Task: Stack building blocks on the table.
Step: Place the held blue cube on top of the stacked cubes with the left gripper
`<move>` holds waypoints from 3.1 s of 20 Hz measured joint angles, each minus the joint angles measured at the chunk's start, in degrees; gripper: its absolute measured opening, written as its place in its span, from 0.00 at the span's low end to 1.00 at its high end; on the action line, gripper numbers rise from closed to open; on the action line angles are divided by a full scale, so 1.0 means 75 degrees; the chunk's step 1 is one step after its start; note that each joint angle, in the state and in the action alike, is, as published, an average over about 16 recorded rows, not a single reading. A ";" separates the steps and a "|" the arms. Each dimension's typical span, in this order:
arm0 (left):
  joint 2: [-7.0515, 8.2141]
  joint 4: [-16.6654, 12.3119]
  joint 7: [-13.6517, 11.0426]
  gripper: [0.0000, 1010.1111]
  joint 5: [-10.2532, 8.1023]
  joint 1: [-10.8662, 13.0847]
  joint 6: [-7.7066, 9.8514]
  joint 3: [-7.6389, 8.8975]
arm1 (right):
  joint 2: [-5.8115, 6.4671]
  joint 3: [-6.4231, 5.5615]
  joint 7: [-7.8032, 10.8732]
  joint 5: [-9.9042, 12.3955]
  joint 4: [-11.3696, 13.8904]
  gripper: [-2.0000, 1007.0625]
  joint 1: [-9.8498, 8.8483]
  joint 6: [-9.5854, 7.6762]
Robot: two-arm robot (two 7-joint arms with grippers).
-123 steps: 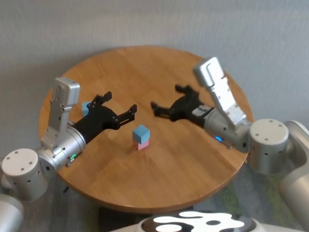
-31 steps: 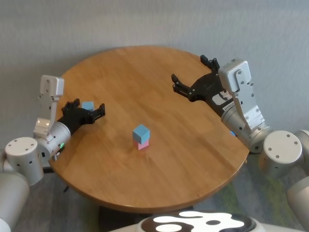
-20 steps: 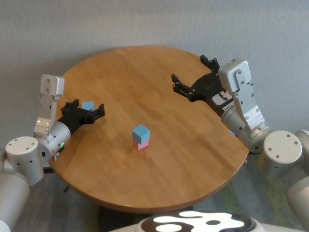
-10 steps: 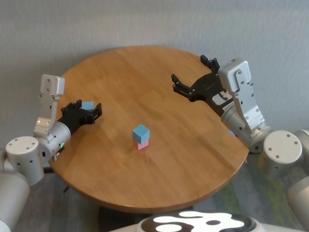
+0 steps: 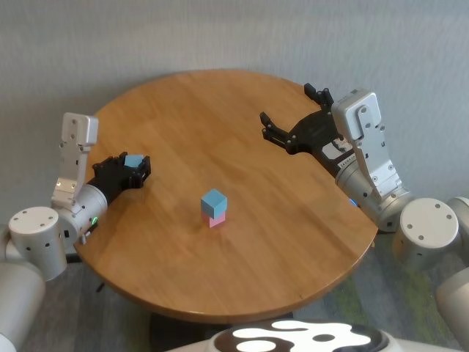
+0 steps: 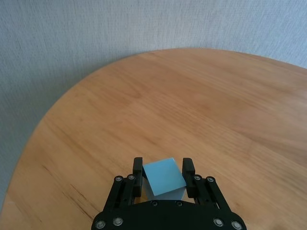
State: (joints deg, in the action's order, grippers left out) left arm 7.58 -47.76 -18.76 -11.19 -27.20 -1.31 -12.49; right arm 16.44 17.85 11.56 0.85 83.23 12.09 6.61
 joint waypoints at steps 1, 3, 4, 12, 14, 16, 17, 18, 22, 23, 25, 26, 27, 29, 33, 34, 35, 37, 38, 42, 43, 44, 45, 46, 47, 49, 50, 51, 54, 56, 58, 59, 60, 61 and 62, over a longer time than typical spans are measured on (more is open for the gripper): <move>0.0012 -0.0062 -0.0038 0.53 -0.0012 0.0033 -0.0002 -0.0007 | 0.0000 0.0000 0.0000 0.0000 0.0000 1.00 0.0000 0.0000; 0.0049 -0.0226 -0.0128 0.52 -0.0039 0.0117 -0.0001 -0.0033 | 0.0000 0.0000 0.0000 0.0000 0.0000 1.00 0.0000 0.0000; 0.0073 -0.0328 -0.0179 0.52 -0.0053 0.0167 0.0002 -0.0050 | 0.0000 0.0000 0.0000 0.0000 0.0000 1.00 0.0000 0.0000; 0.0452 -0.1652 -0.0667 0.51 -0.0168 0.0744 0.0157 -0.0274 | 0.0000 0.0000 0.0000 0.0000 0.0000 1.00 0.0000 0.0000; 0.0594 -0.2075 -0.0809 0.51 -0.0203 0.0905 0.0241 -0.0343 | 0.0000 0.0000 0.0000 0.0000 0.0000 1.00 0.0000 0.0000; 0.0736 -0.2473 -0.0944 0.51 -0.0247 0.1045 0.0338 -0.0410 | 0.0000 0.0000 0.0000 0.0000 0.0000 1.00 0.0000 0.0000; 0.0806 -0.2666 -0.1018 0.51 -0.0274 0.1112 0.0387 -0.0445 | 0.0000 0.0000 0.0000 0.0000 0.0000 1.00 0.0000 0.0000; 0.0870 -0.2844 -0.1095 0.51 -0.0306 0.1172 0.0433 -0.0481 | 0.0000 0.0000 0.0000 0.0000 0.0000 1.00 0.0000 0.0000; 0.1073 -0.3384 -0.1450 0.51 -0.0463 0.1331 0.0606 -0.0654 | 0.0000 0.0000 0.0000 0.0000 0.0000 1.00 0.0000 0.0000; 0.1108 -0.3472 -0.1541 0.51 -0.0506 0.1348 0.0645 -0.0703 | 0.0000 0.0000 0.0000 0.0000 0.0000 1.00 0.0000 0.0000; 0.1154 -0.3575 -0.1728 0.51 -0.0596 0.1348 0.0707 -0.0803 | 0.0000 0.0000 0.0000 0.0000 0.0000 1.00 0.0000 0.0000; 0.1165 -0.3591 -0.1820 0.51 -0.0641 0.1330 0.0731 -0.0856 | 0.0000 0.0000 0.0000 0.0000 0.0000 1.00 0.0000 0.0000; 0.1170 -0.3586 -0.1906 0.51 -0.0683 0.1300 0.0755 -0.0912 | 0.0000 0.0000 0.0000 0.0000 0.0000 1.00 0.0000 0.0000; 0.1168 -0.3549 -0.2058 0.51 -0.0761 0.1227 0.0804 -0.1029 | 0.0000 0.0000 0.0000 0.0000 0.0000 1.00 0.0000 0.0000; 0.1129 -0.3382 -0.2254 0.51 -0.0857 0.1040 0.0925 -0.1264 | 0.0000 0.0000 0.0000 0.0000 0.0000 1.00 0.0000 0.0000; 0.1119 -0.3336 -0.2285 0.51 -0.0868 0.0988 0.0964 -0.1319 | 0.0000 0.0000 0.0000 0.0000 0.0000 1.00 0.0000 0.0000; 0.1111 -0.3295 -0.2304 0.51 -0.0875 0.0937 0.1005 -0.1371 | 0.0000 0.0000 0.0000 0.0000 0.0000 1.00 0.0000 0.0000; 0.1100 -0.3227 -0.2330 0.51 -0.0883 0.0841 0.1089 -0.1466 | 0.0000 0.0000 0.0000 0.0000 0.0000 1.00 0.0000 0.0000; 0.1098 -0.3199 -0.2336 0.51 -0.0884 0.0795 0.1132 -0.1511 | 0.0000 0.0000 0.0000 0.0000 0.0000 1.00 0.0000 0.0000; 0.1108 -0.3153 -0.2341 0.51 -0.0885 0.0656 0.1302 -0.1662 | 0.0000 0.0000 0.0000 0.0000 0.0000 1.00 0.0000 0.0000; 0.1114 -0.3152 -0.2338 0.51 -0.0887 0.0631 0.1342 -0.1695 | 0.0000 0.0000 0.0000 0.0000 0.0000 1.00 0.0000 0.0000; 0.1120 -0.3153 -0.2334 0.51 -0.0889 0.0609 0.1381 -0.1726 | 0.0000 0.0000 0.0000 0.0000 0.0000 1.00 0.0000 0.0000; 0.1125 -0.3155 -0.2332 0.51 -0.0893 0.0590 0.1412 -0.1755 | 0.0000 0.0000 0.0000 0.0000 0.0000 1.00 0.0000 0.0000; 0.1131 -0.3161 -0.2328 0.51 -0.0899 0.0576 0.1439 -0.1783 | 0.0000 0.0000 0.0000 0.0000 0.0000 1.00 0.0000 0.0000; 0.1136 -0.3168 -0.2322 0.51 -0.0907 0.0564 0.1458 -0.1808 | 0.0000 0.0000 0.0000 0.0000 0.0000 1.00 0.0000 0.0000; 0.1147 -0.3184 -0.2305 0.51 -0.0924 0.0549 0.1480 -0.1855 | 0.0000 0.0000 0.0000 0.0000 0.0000 1.00 0.0000 0.0000; 0.1152 -0.3194 -0.2292 0.51 -0.0934 0.0548 0.1483 -0.1875 | 0.0000 0.0000 0.0000 0.0000 0.0000 1.00 0.0000 0.0000; 0.1159 -0.3205 -0.2277 0.51 -0.0943 0.0550 0.1483 -0.1891 | 0.0000 0.0000 0.0000 0.0000 0.0000 1.00 0.0000 0.0000; 0.1180 -0.3250 -0.2220 0.51 -0.0979 0.0580 0.1473 -0.1931 | 0.0000 0.0000 0.0000 0.0000 0.0000 1.00 0.0000 0.0000; 0.1195 -0.3286 -0.2178 0.51 -0.1007 0.0616 0.1461 -0.1952 | 0.0000 0.0000 0.0000 0.0000 0.0000 1.00 0.0000 0.0000; 0.1211 -0.3324 -0.2135 0.51 -0.1040 0.0659 0.1443 -0.1967 | 0.0000 0.0000 0.0000 0.0000 0.0000 1.00 0.0000 0.0000; 0.1220 -0.3343 -0.2114 0.51 -0.1059 0.0683 0.1431 -0.1973 | 0.0000 0.0000 0.0000 0.0000 0.0000 1.00 0.0000 0.0000; 0.1228 -0.3361 -0.2093 0.51 -0.1079 0.0706 0.1420 -0.1980 | 0.0000 0.0000 0.0000 0.0000 0.0000 1.00 0.0000 0.0000; 0.1238 -0.3379 -0.2072 0.51 -0.1099 0.0730 0.1409 -0.1986 | 0.0000 0.0000 0.0000 0.0000 0.0000 1.00 0.0000 0.0000; 0.1247 -0.3392 -0.2052 0.51 -0.1119 0.0751 0.1399 -0.1993 | 0.0000 0.0000 0.0000 0.0000 0.0000 1.00 0.0000 0.0000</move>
State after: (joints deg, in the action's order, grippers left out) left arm 16.93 -73.21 -34.15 -19.58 -21.57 9.18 -27.43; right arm 16.44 17.85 11.56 0.84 83.23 12.09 6.61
